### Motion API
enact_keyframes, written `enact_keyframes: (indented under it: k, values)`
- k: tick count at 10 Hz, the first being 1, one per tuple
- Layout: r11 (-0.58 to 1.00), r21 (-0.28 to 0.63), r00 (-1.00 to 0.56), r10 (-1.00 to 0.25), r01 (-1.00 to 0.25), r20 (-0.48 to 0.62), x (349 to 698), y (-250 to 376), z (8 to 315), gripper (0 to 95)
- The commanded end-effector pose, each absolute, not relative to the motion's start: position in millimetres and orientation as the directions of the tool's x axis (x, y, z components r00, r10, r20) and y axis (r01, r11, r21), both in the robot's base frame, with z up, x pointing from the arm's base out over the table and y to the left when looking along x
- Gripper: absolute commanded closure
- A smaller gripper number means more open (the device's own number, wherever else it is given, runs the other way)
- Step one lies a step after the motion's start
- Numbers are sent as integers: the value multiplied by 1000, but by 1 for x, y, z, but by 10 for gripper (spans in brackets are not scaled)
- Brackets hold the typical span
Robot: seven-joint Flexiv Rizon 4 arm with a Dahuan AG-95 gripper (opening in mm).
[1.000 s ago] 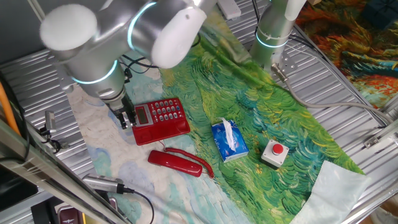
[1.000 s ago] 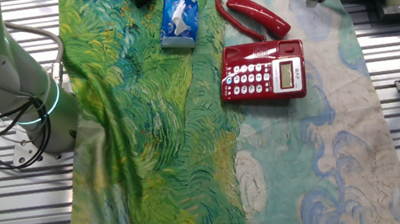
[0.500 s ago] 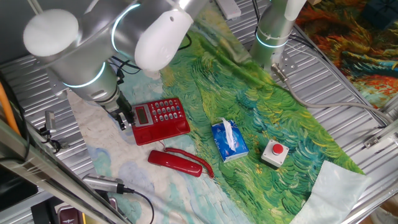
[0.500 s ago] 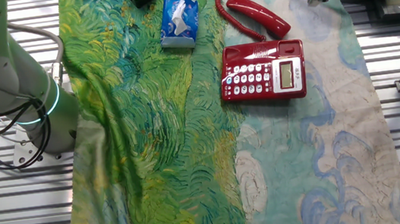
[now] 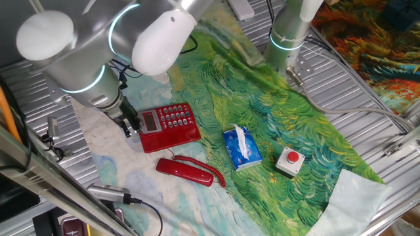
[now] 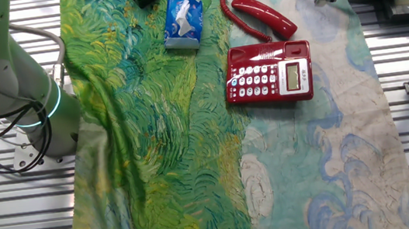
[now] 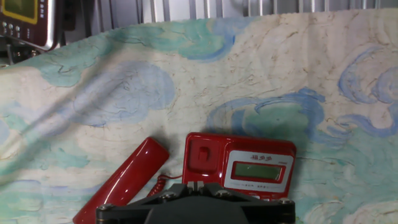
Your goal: Place the handset of the telephone on the corresponding phone cradle
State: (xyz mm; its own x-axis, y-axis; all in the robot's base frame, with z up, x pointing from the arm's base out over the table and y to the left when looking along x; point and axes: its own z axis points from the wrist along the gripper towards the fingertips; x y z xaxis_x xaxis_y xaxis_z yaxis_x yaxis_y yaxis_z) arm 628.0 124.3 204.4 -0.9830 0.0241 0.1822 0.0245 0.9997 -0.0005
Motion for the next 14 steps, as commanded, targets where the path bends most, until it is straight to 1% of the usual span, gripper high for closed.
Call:
enact_keyframes:
  k: [1, 10, 14]
  values:
    - [999, -5, -981, 32, 32, 192, 626, 124, 205, 950]
    - [992, 47, -973, -123, -116, 196, 626, 124, 205, 950]
    - [990, 57, -972, -135, -126, 190, 626, 124, 205, 950]
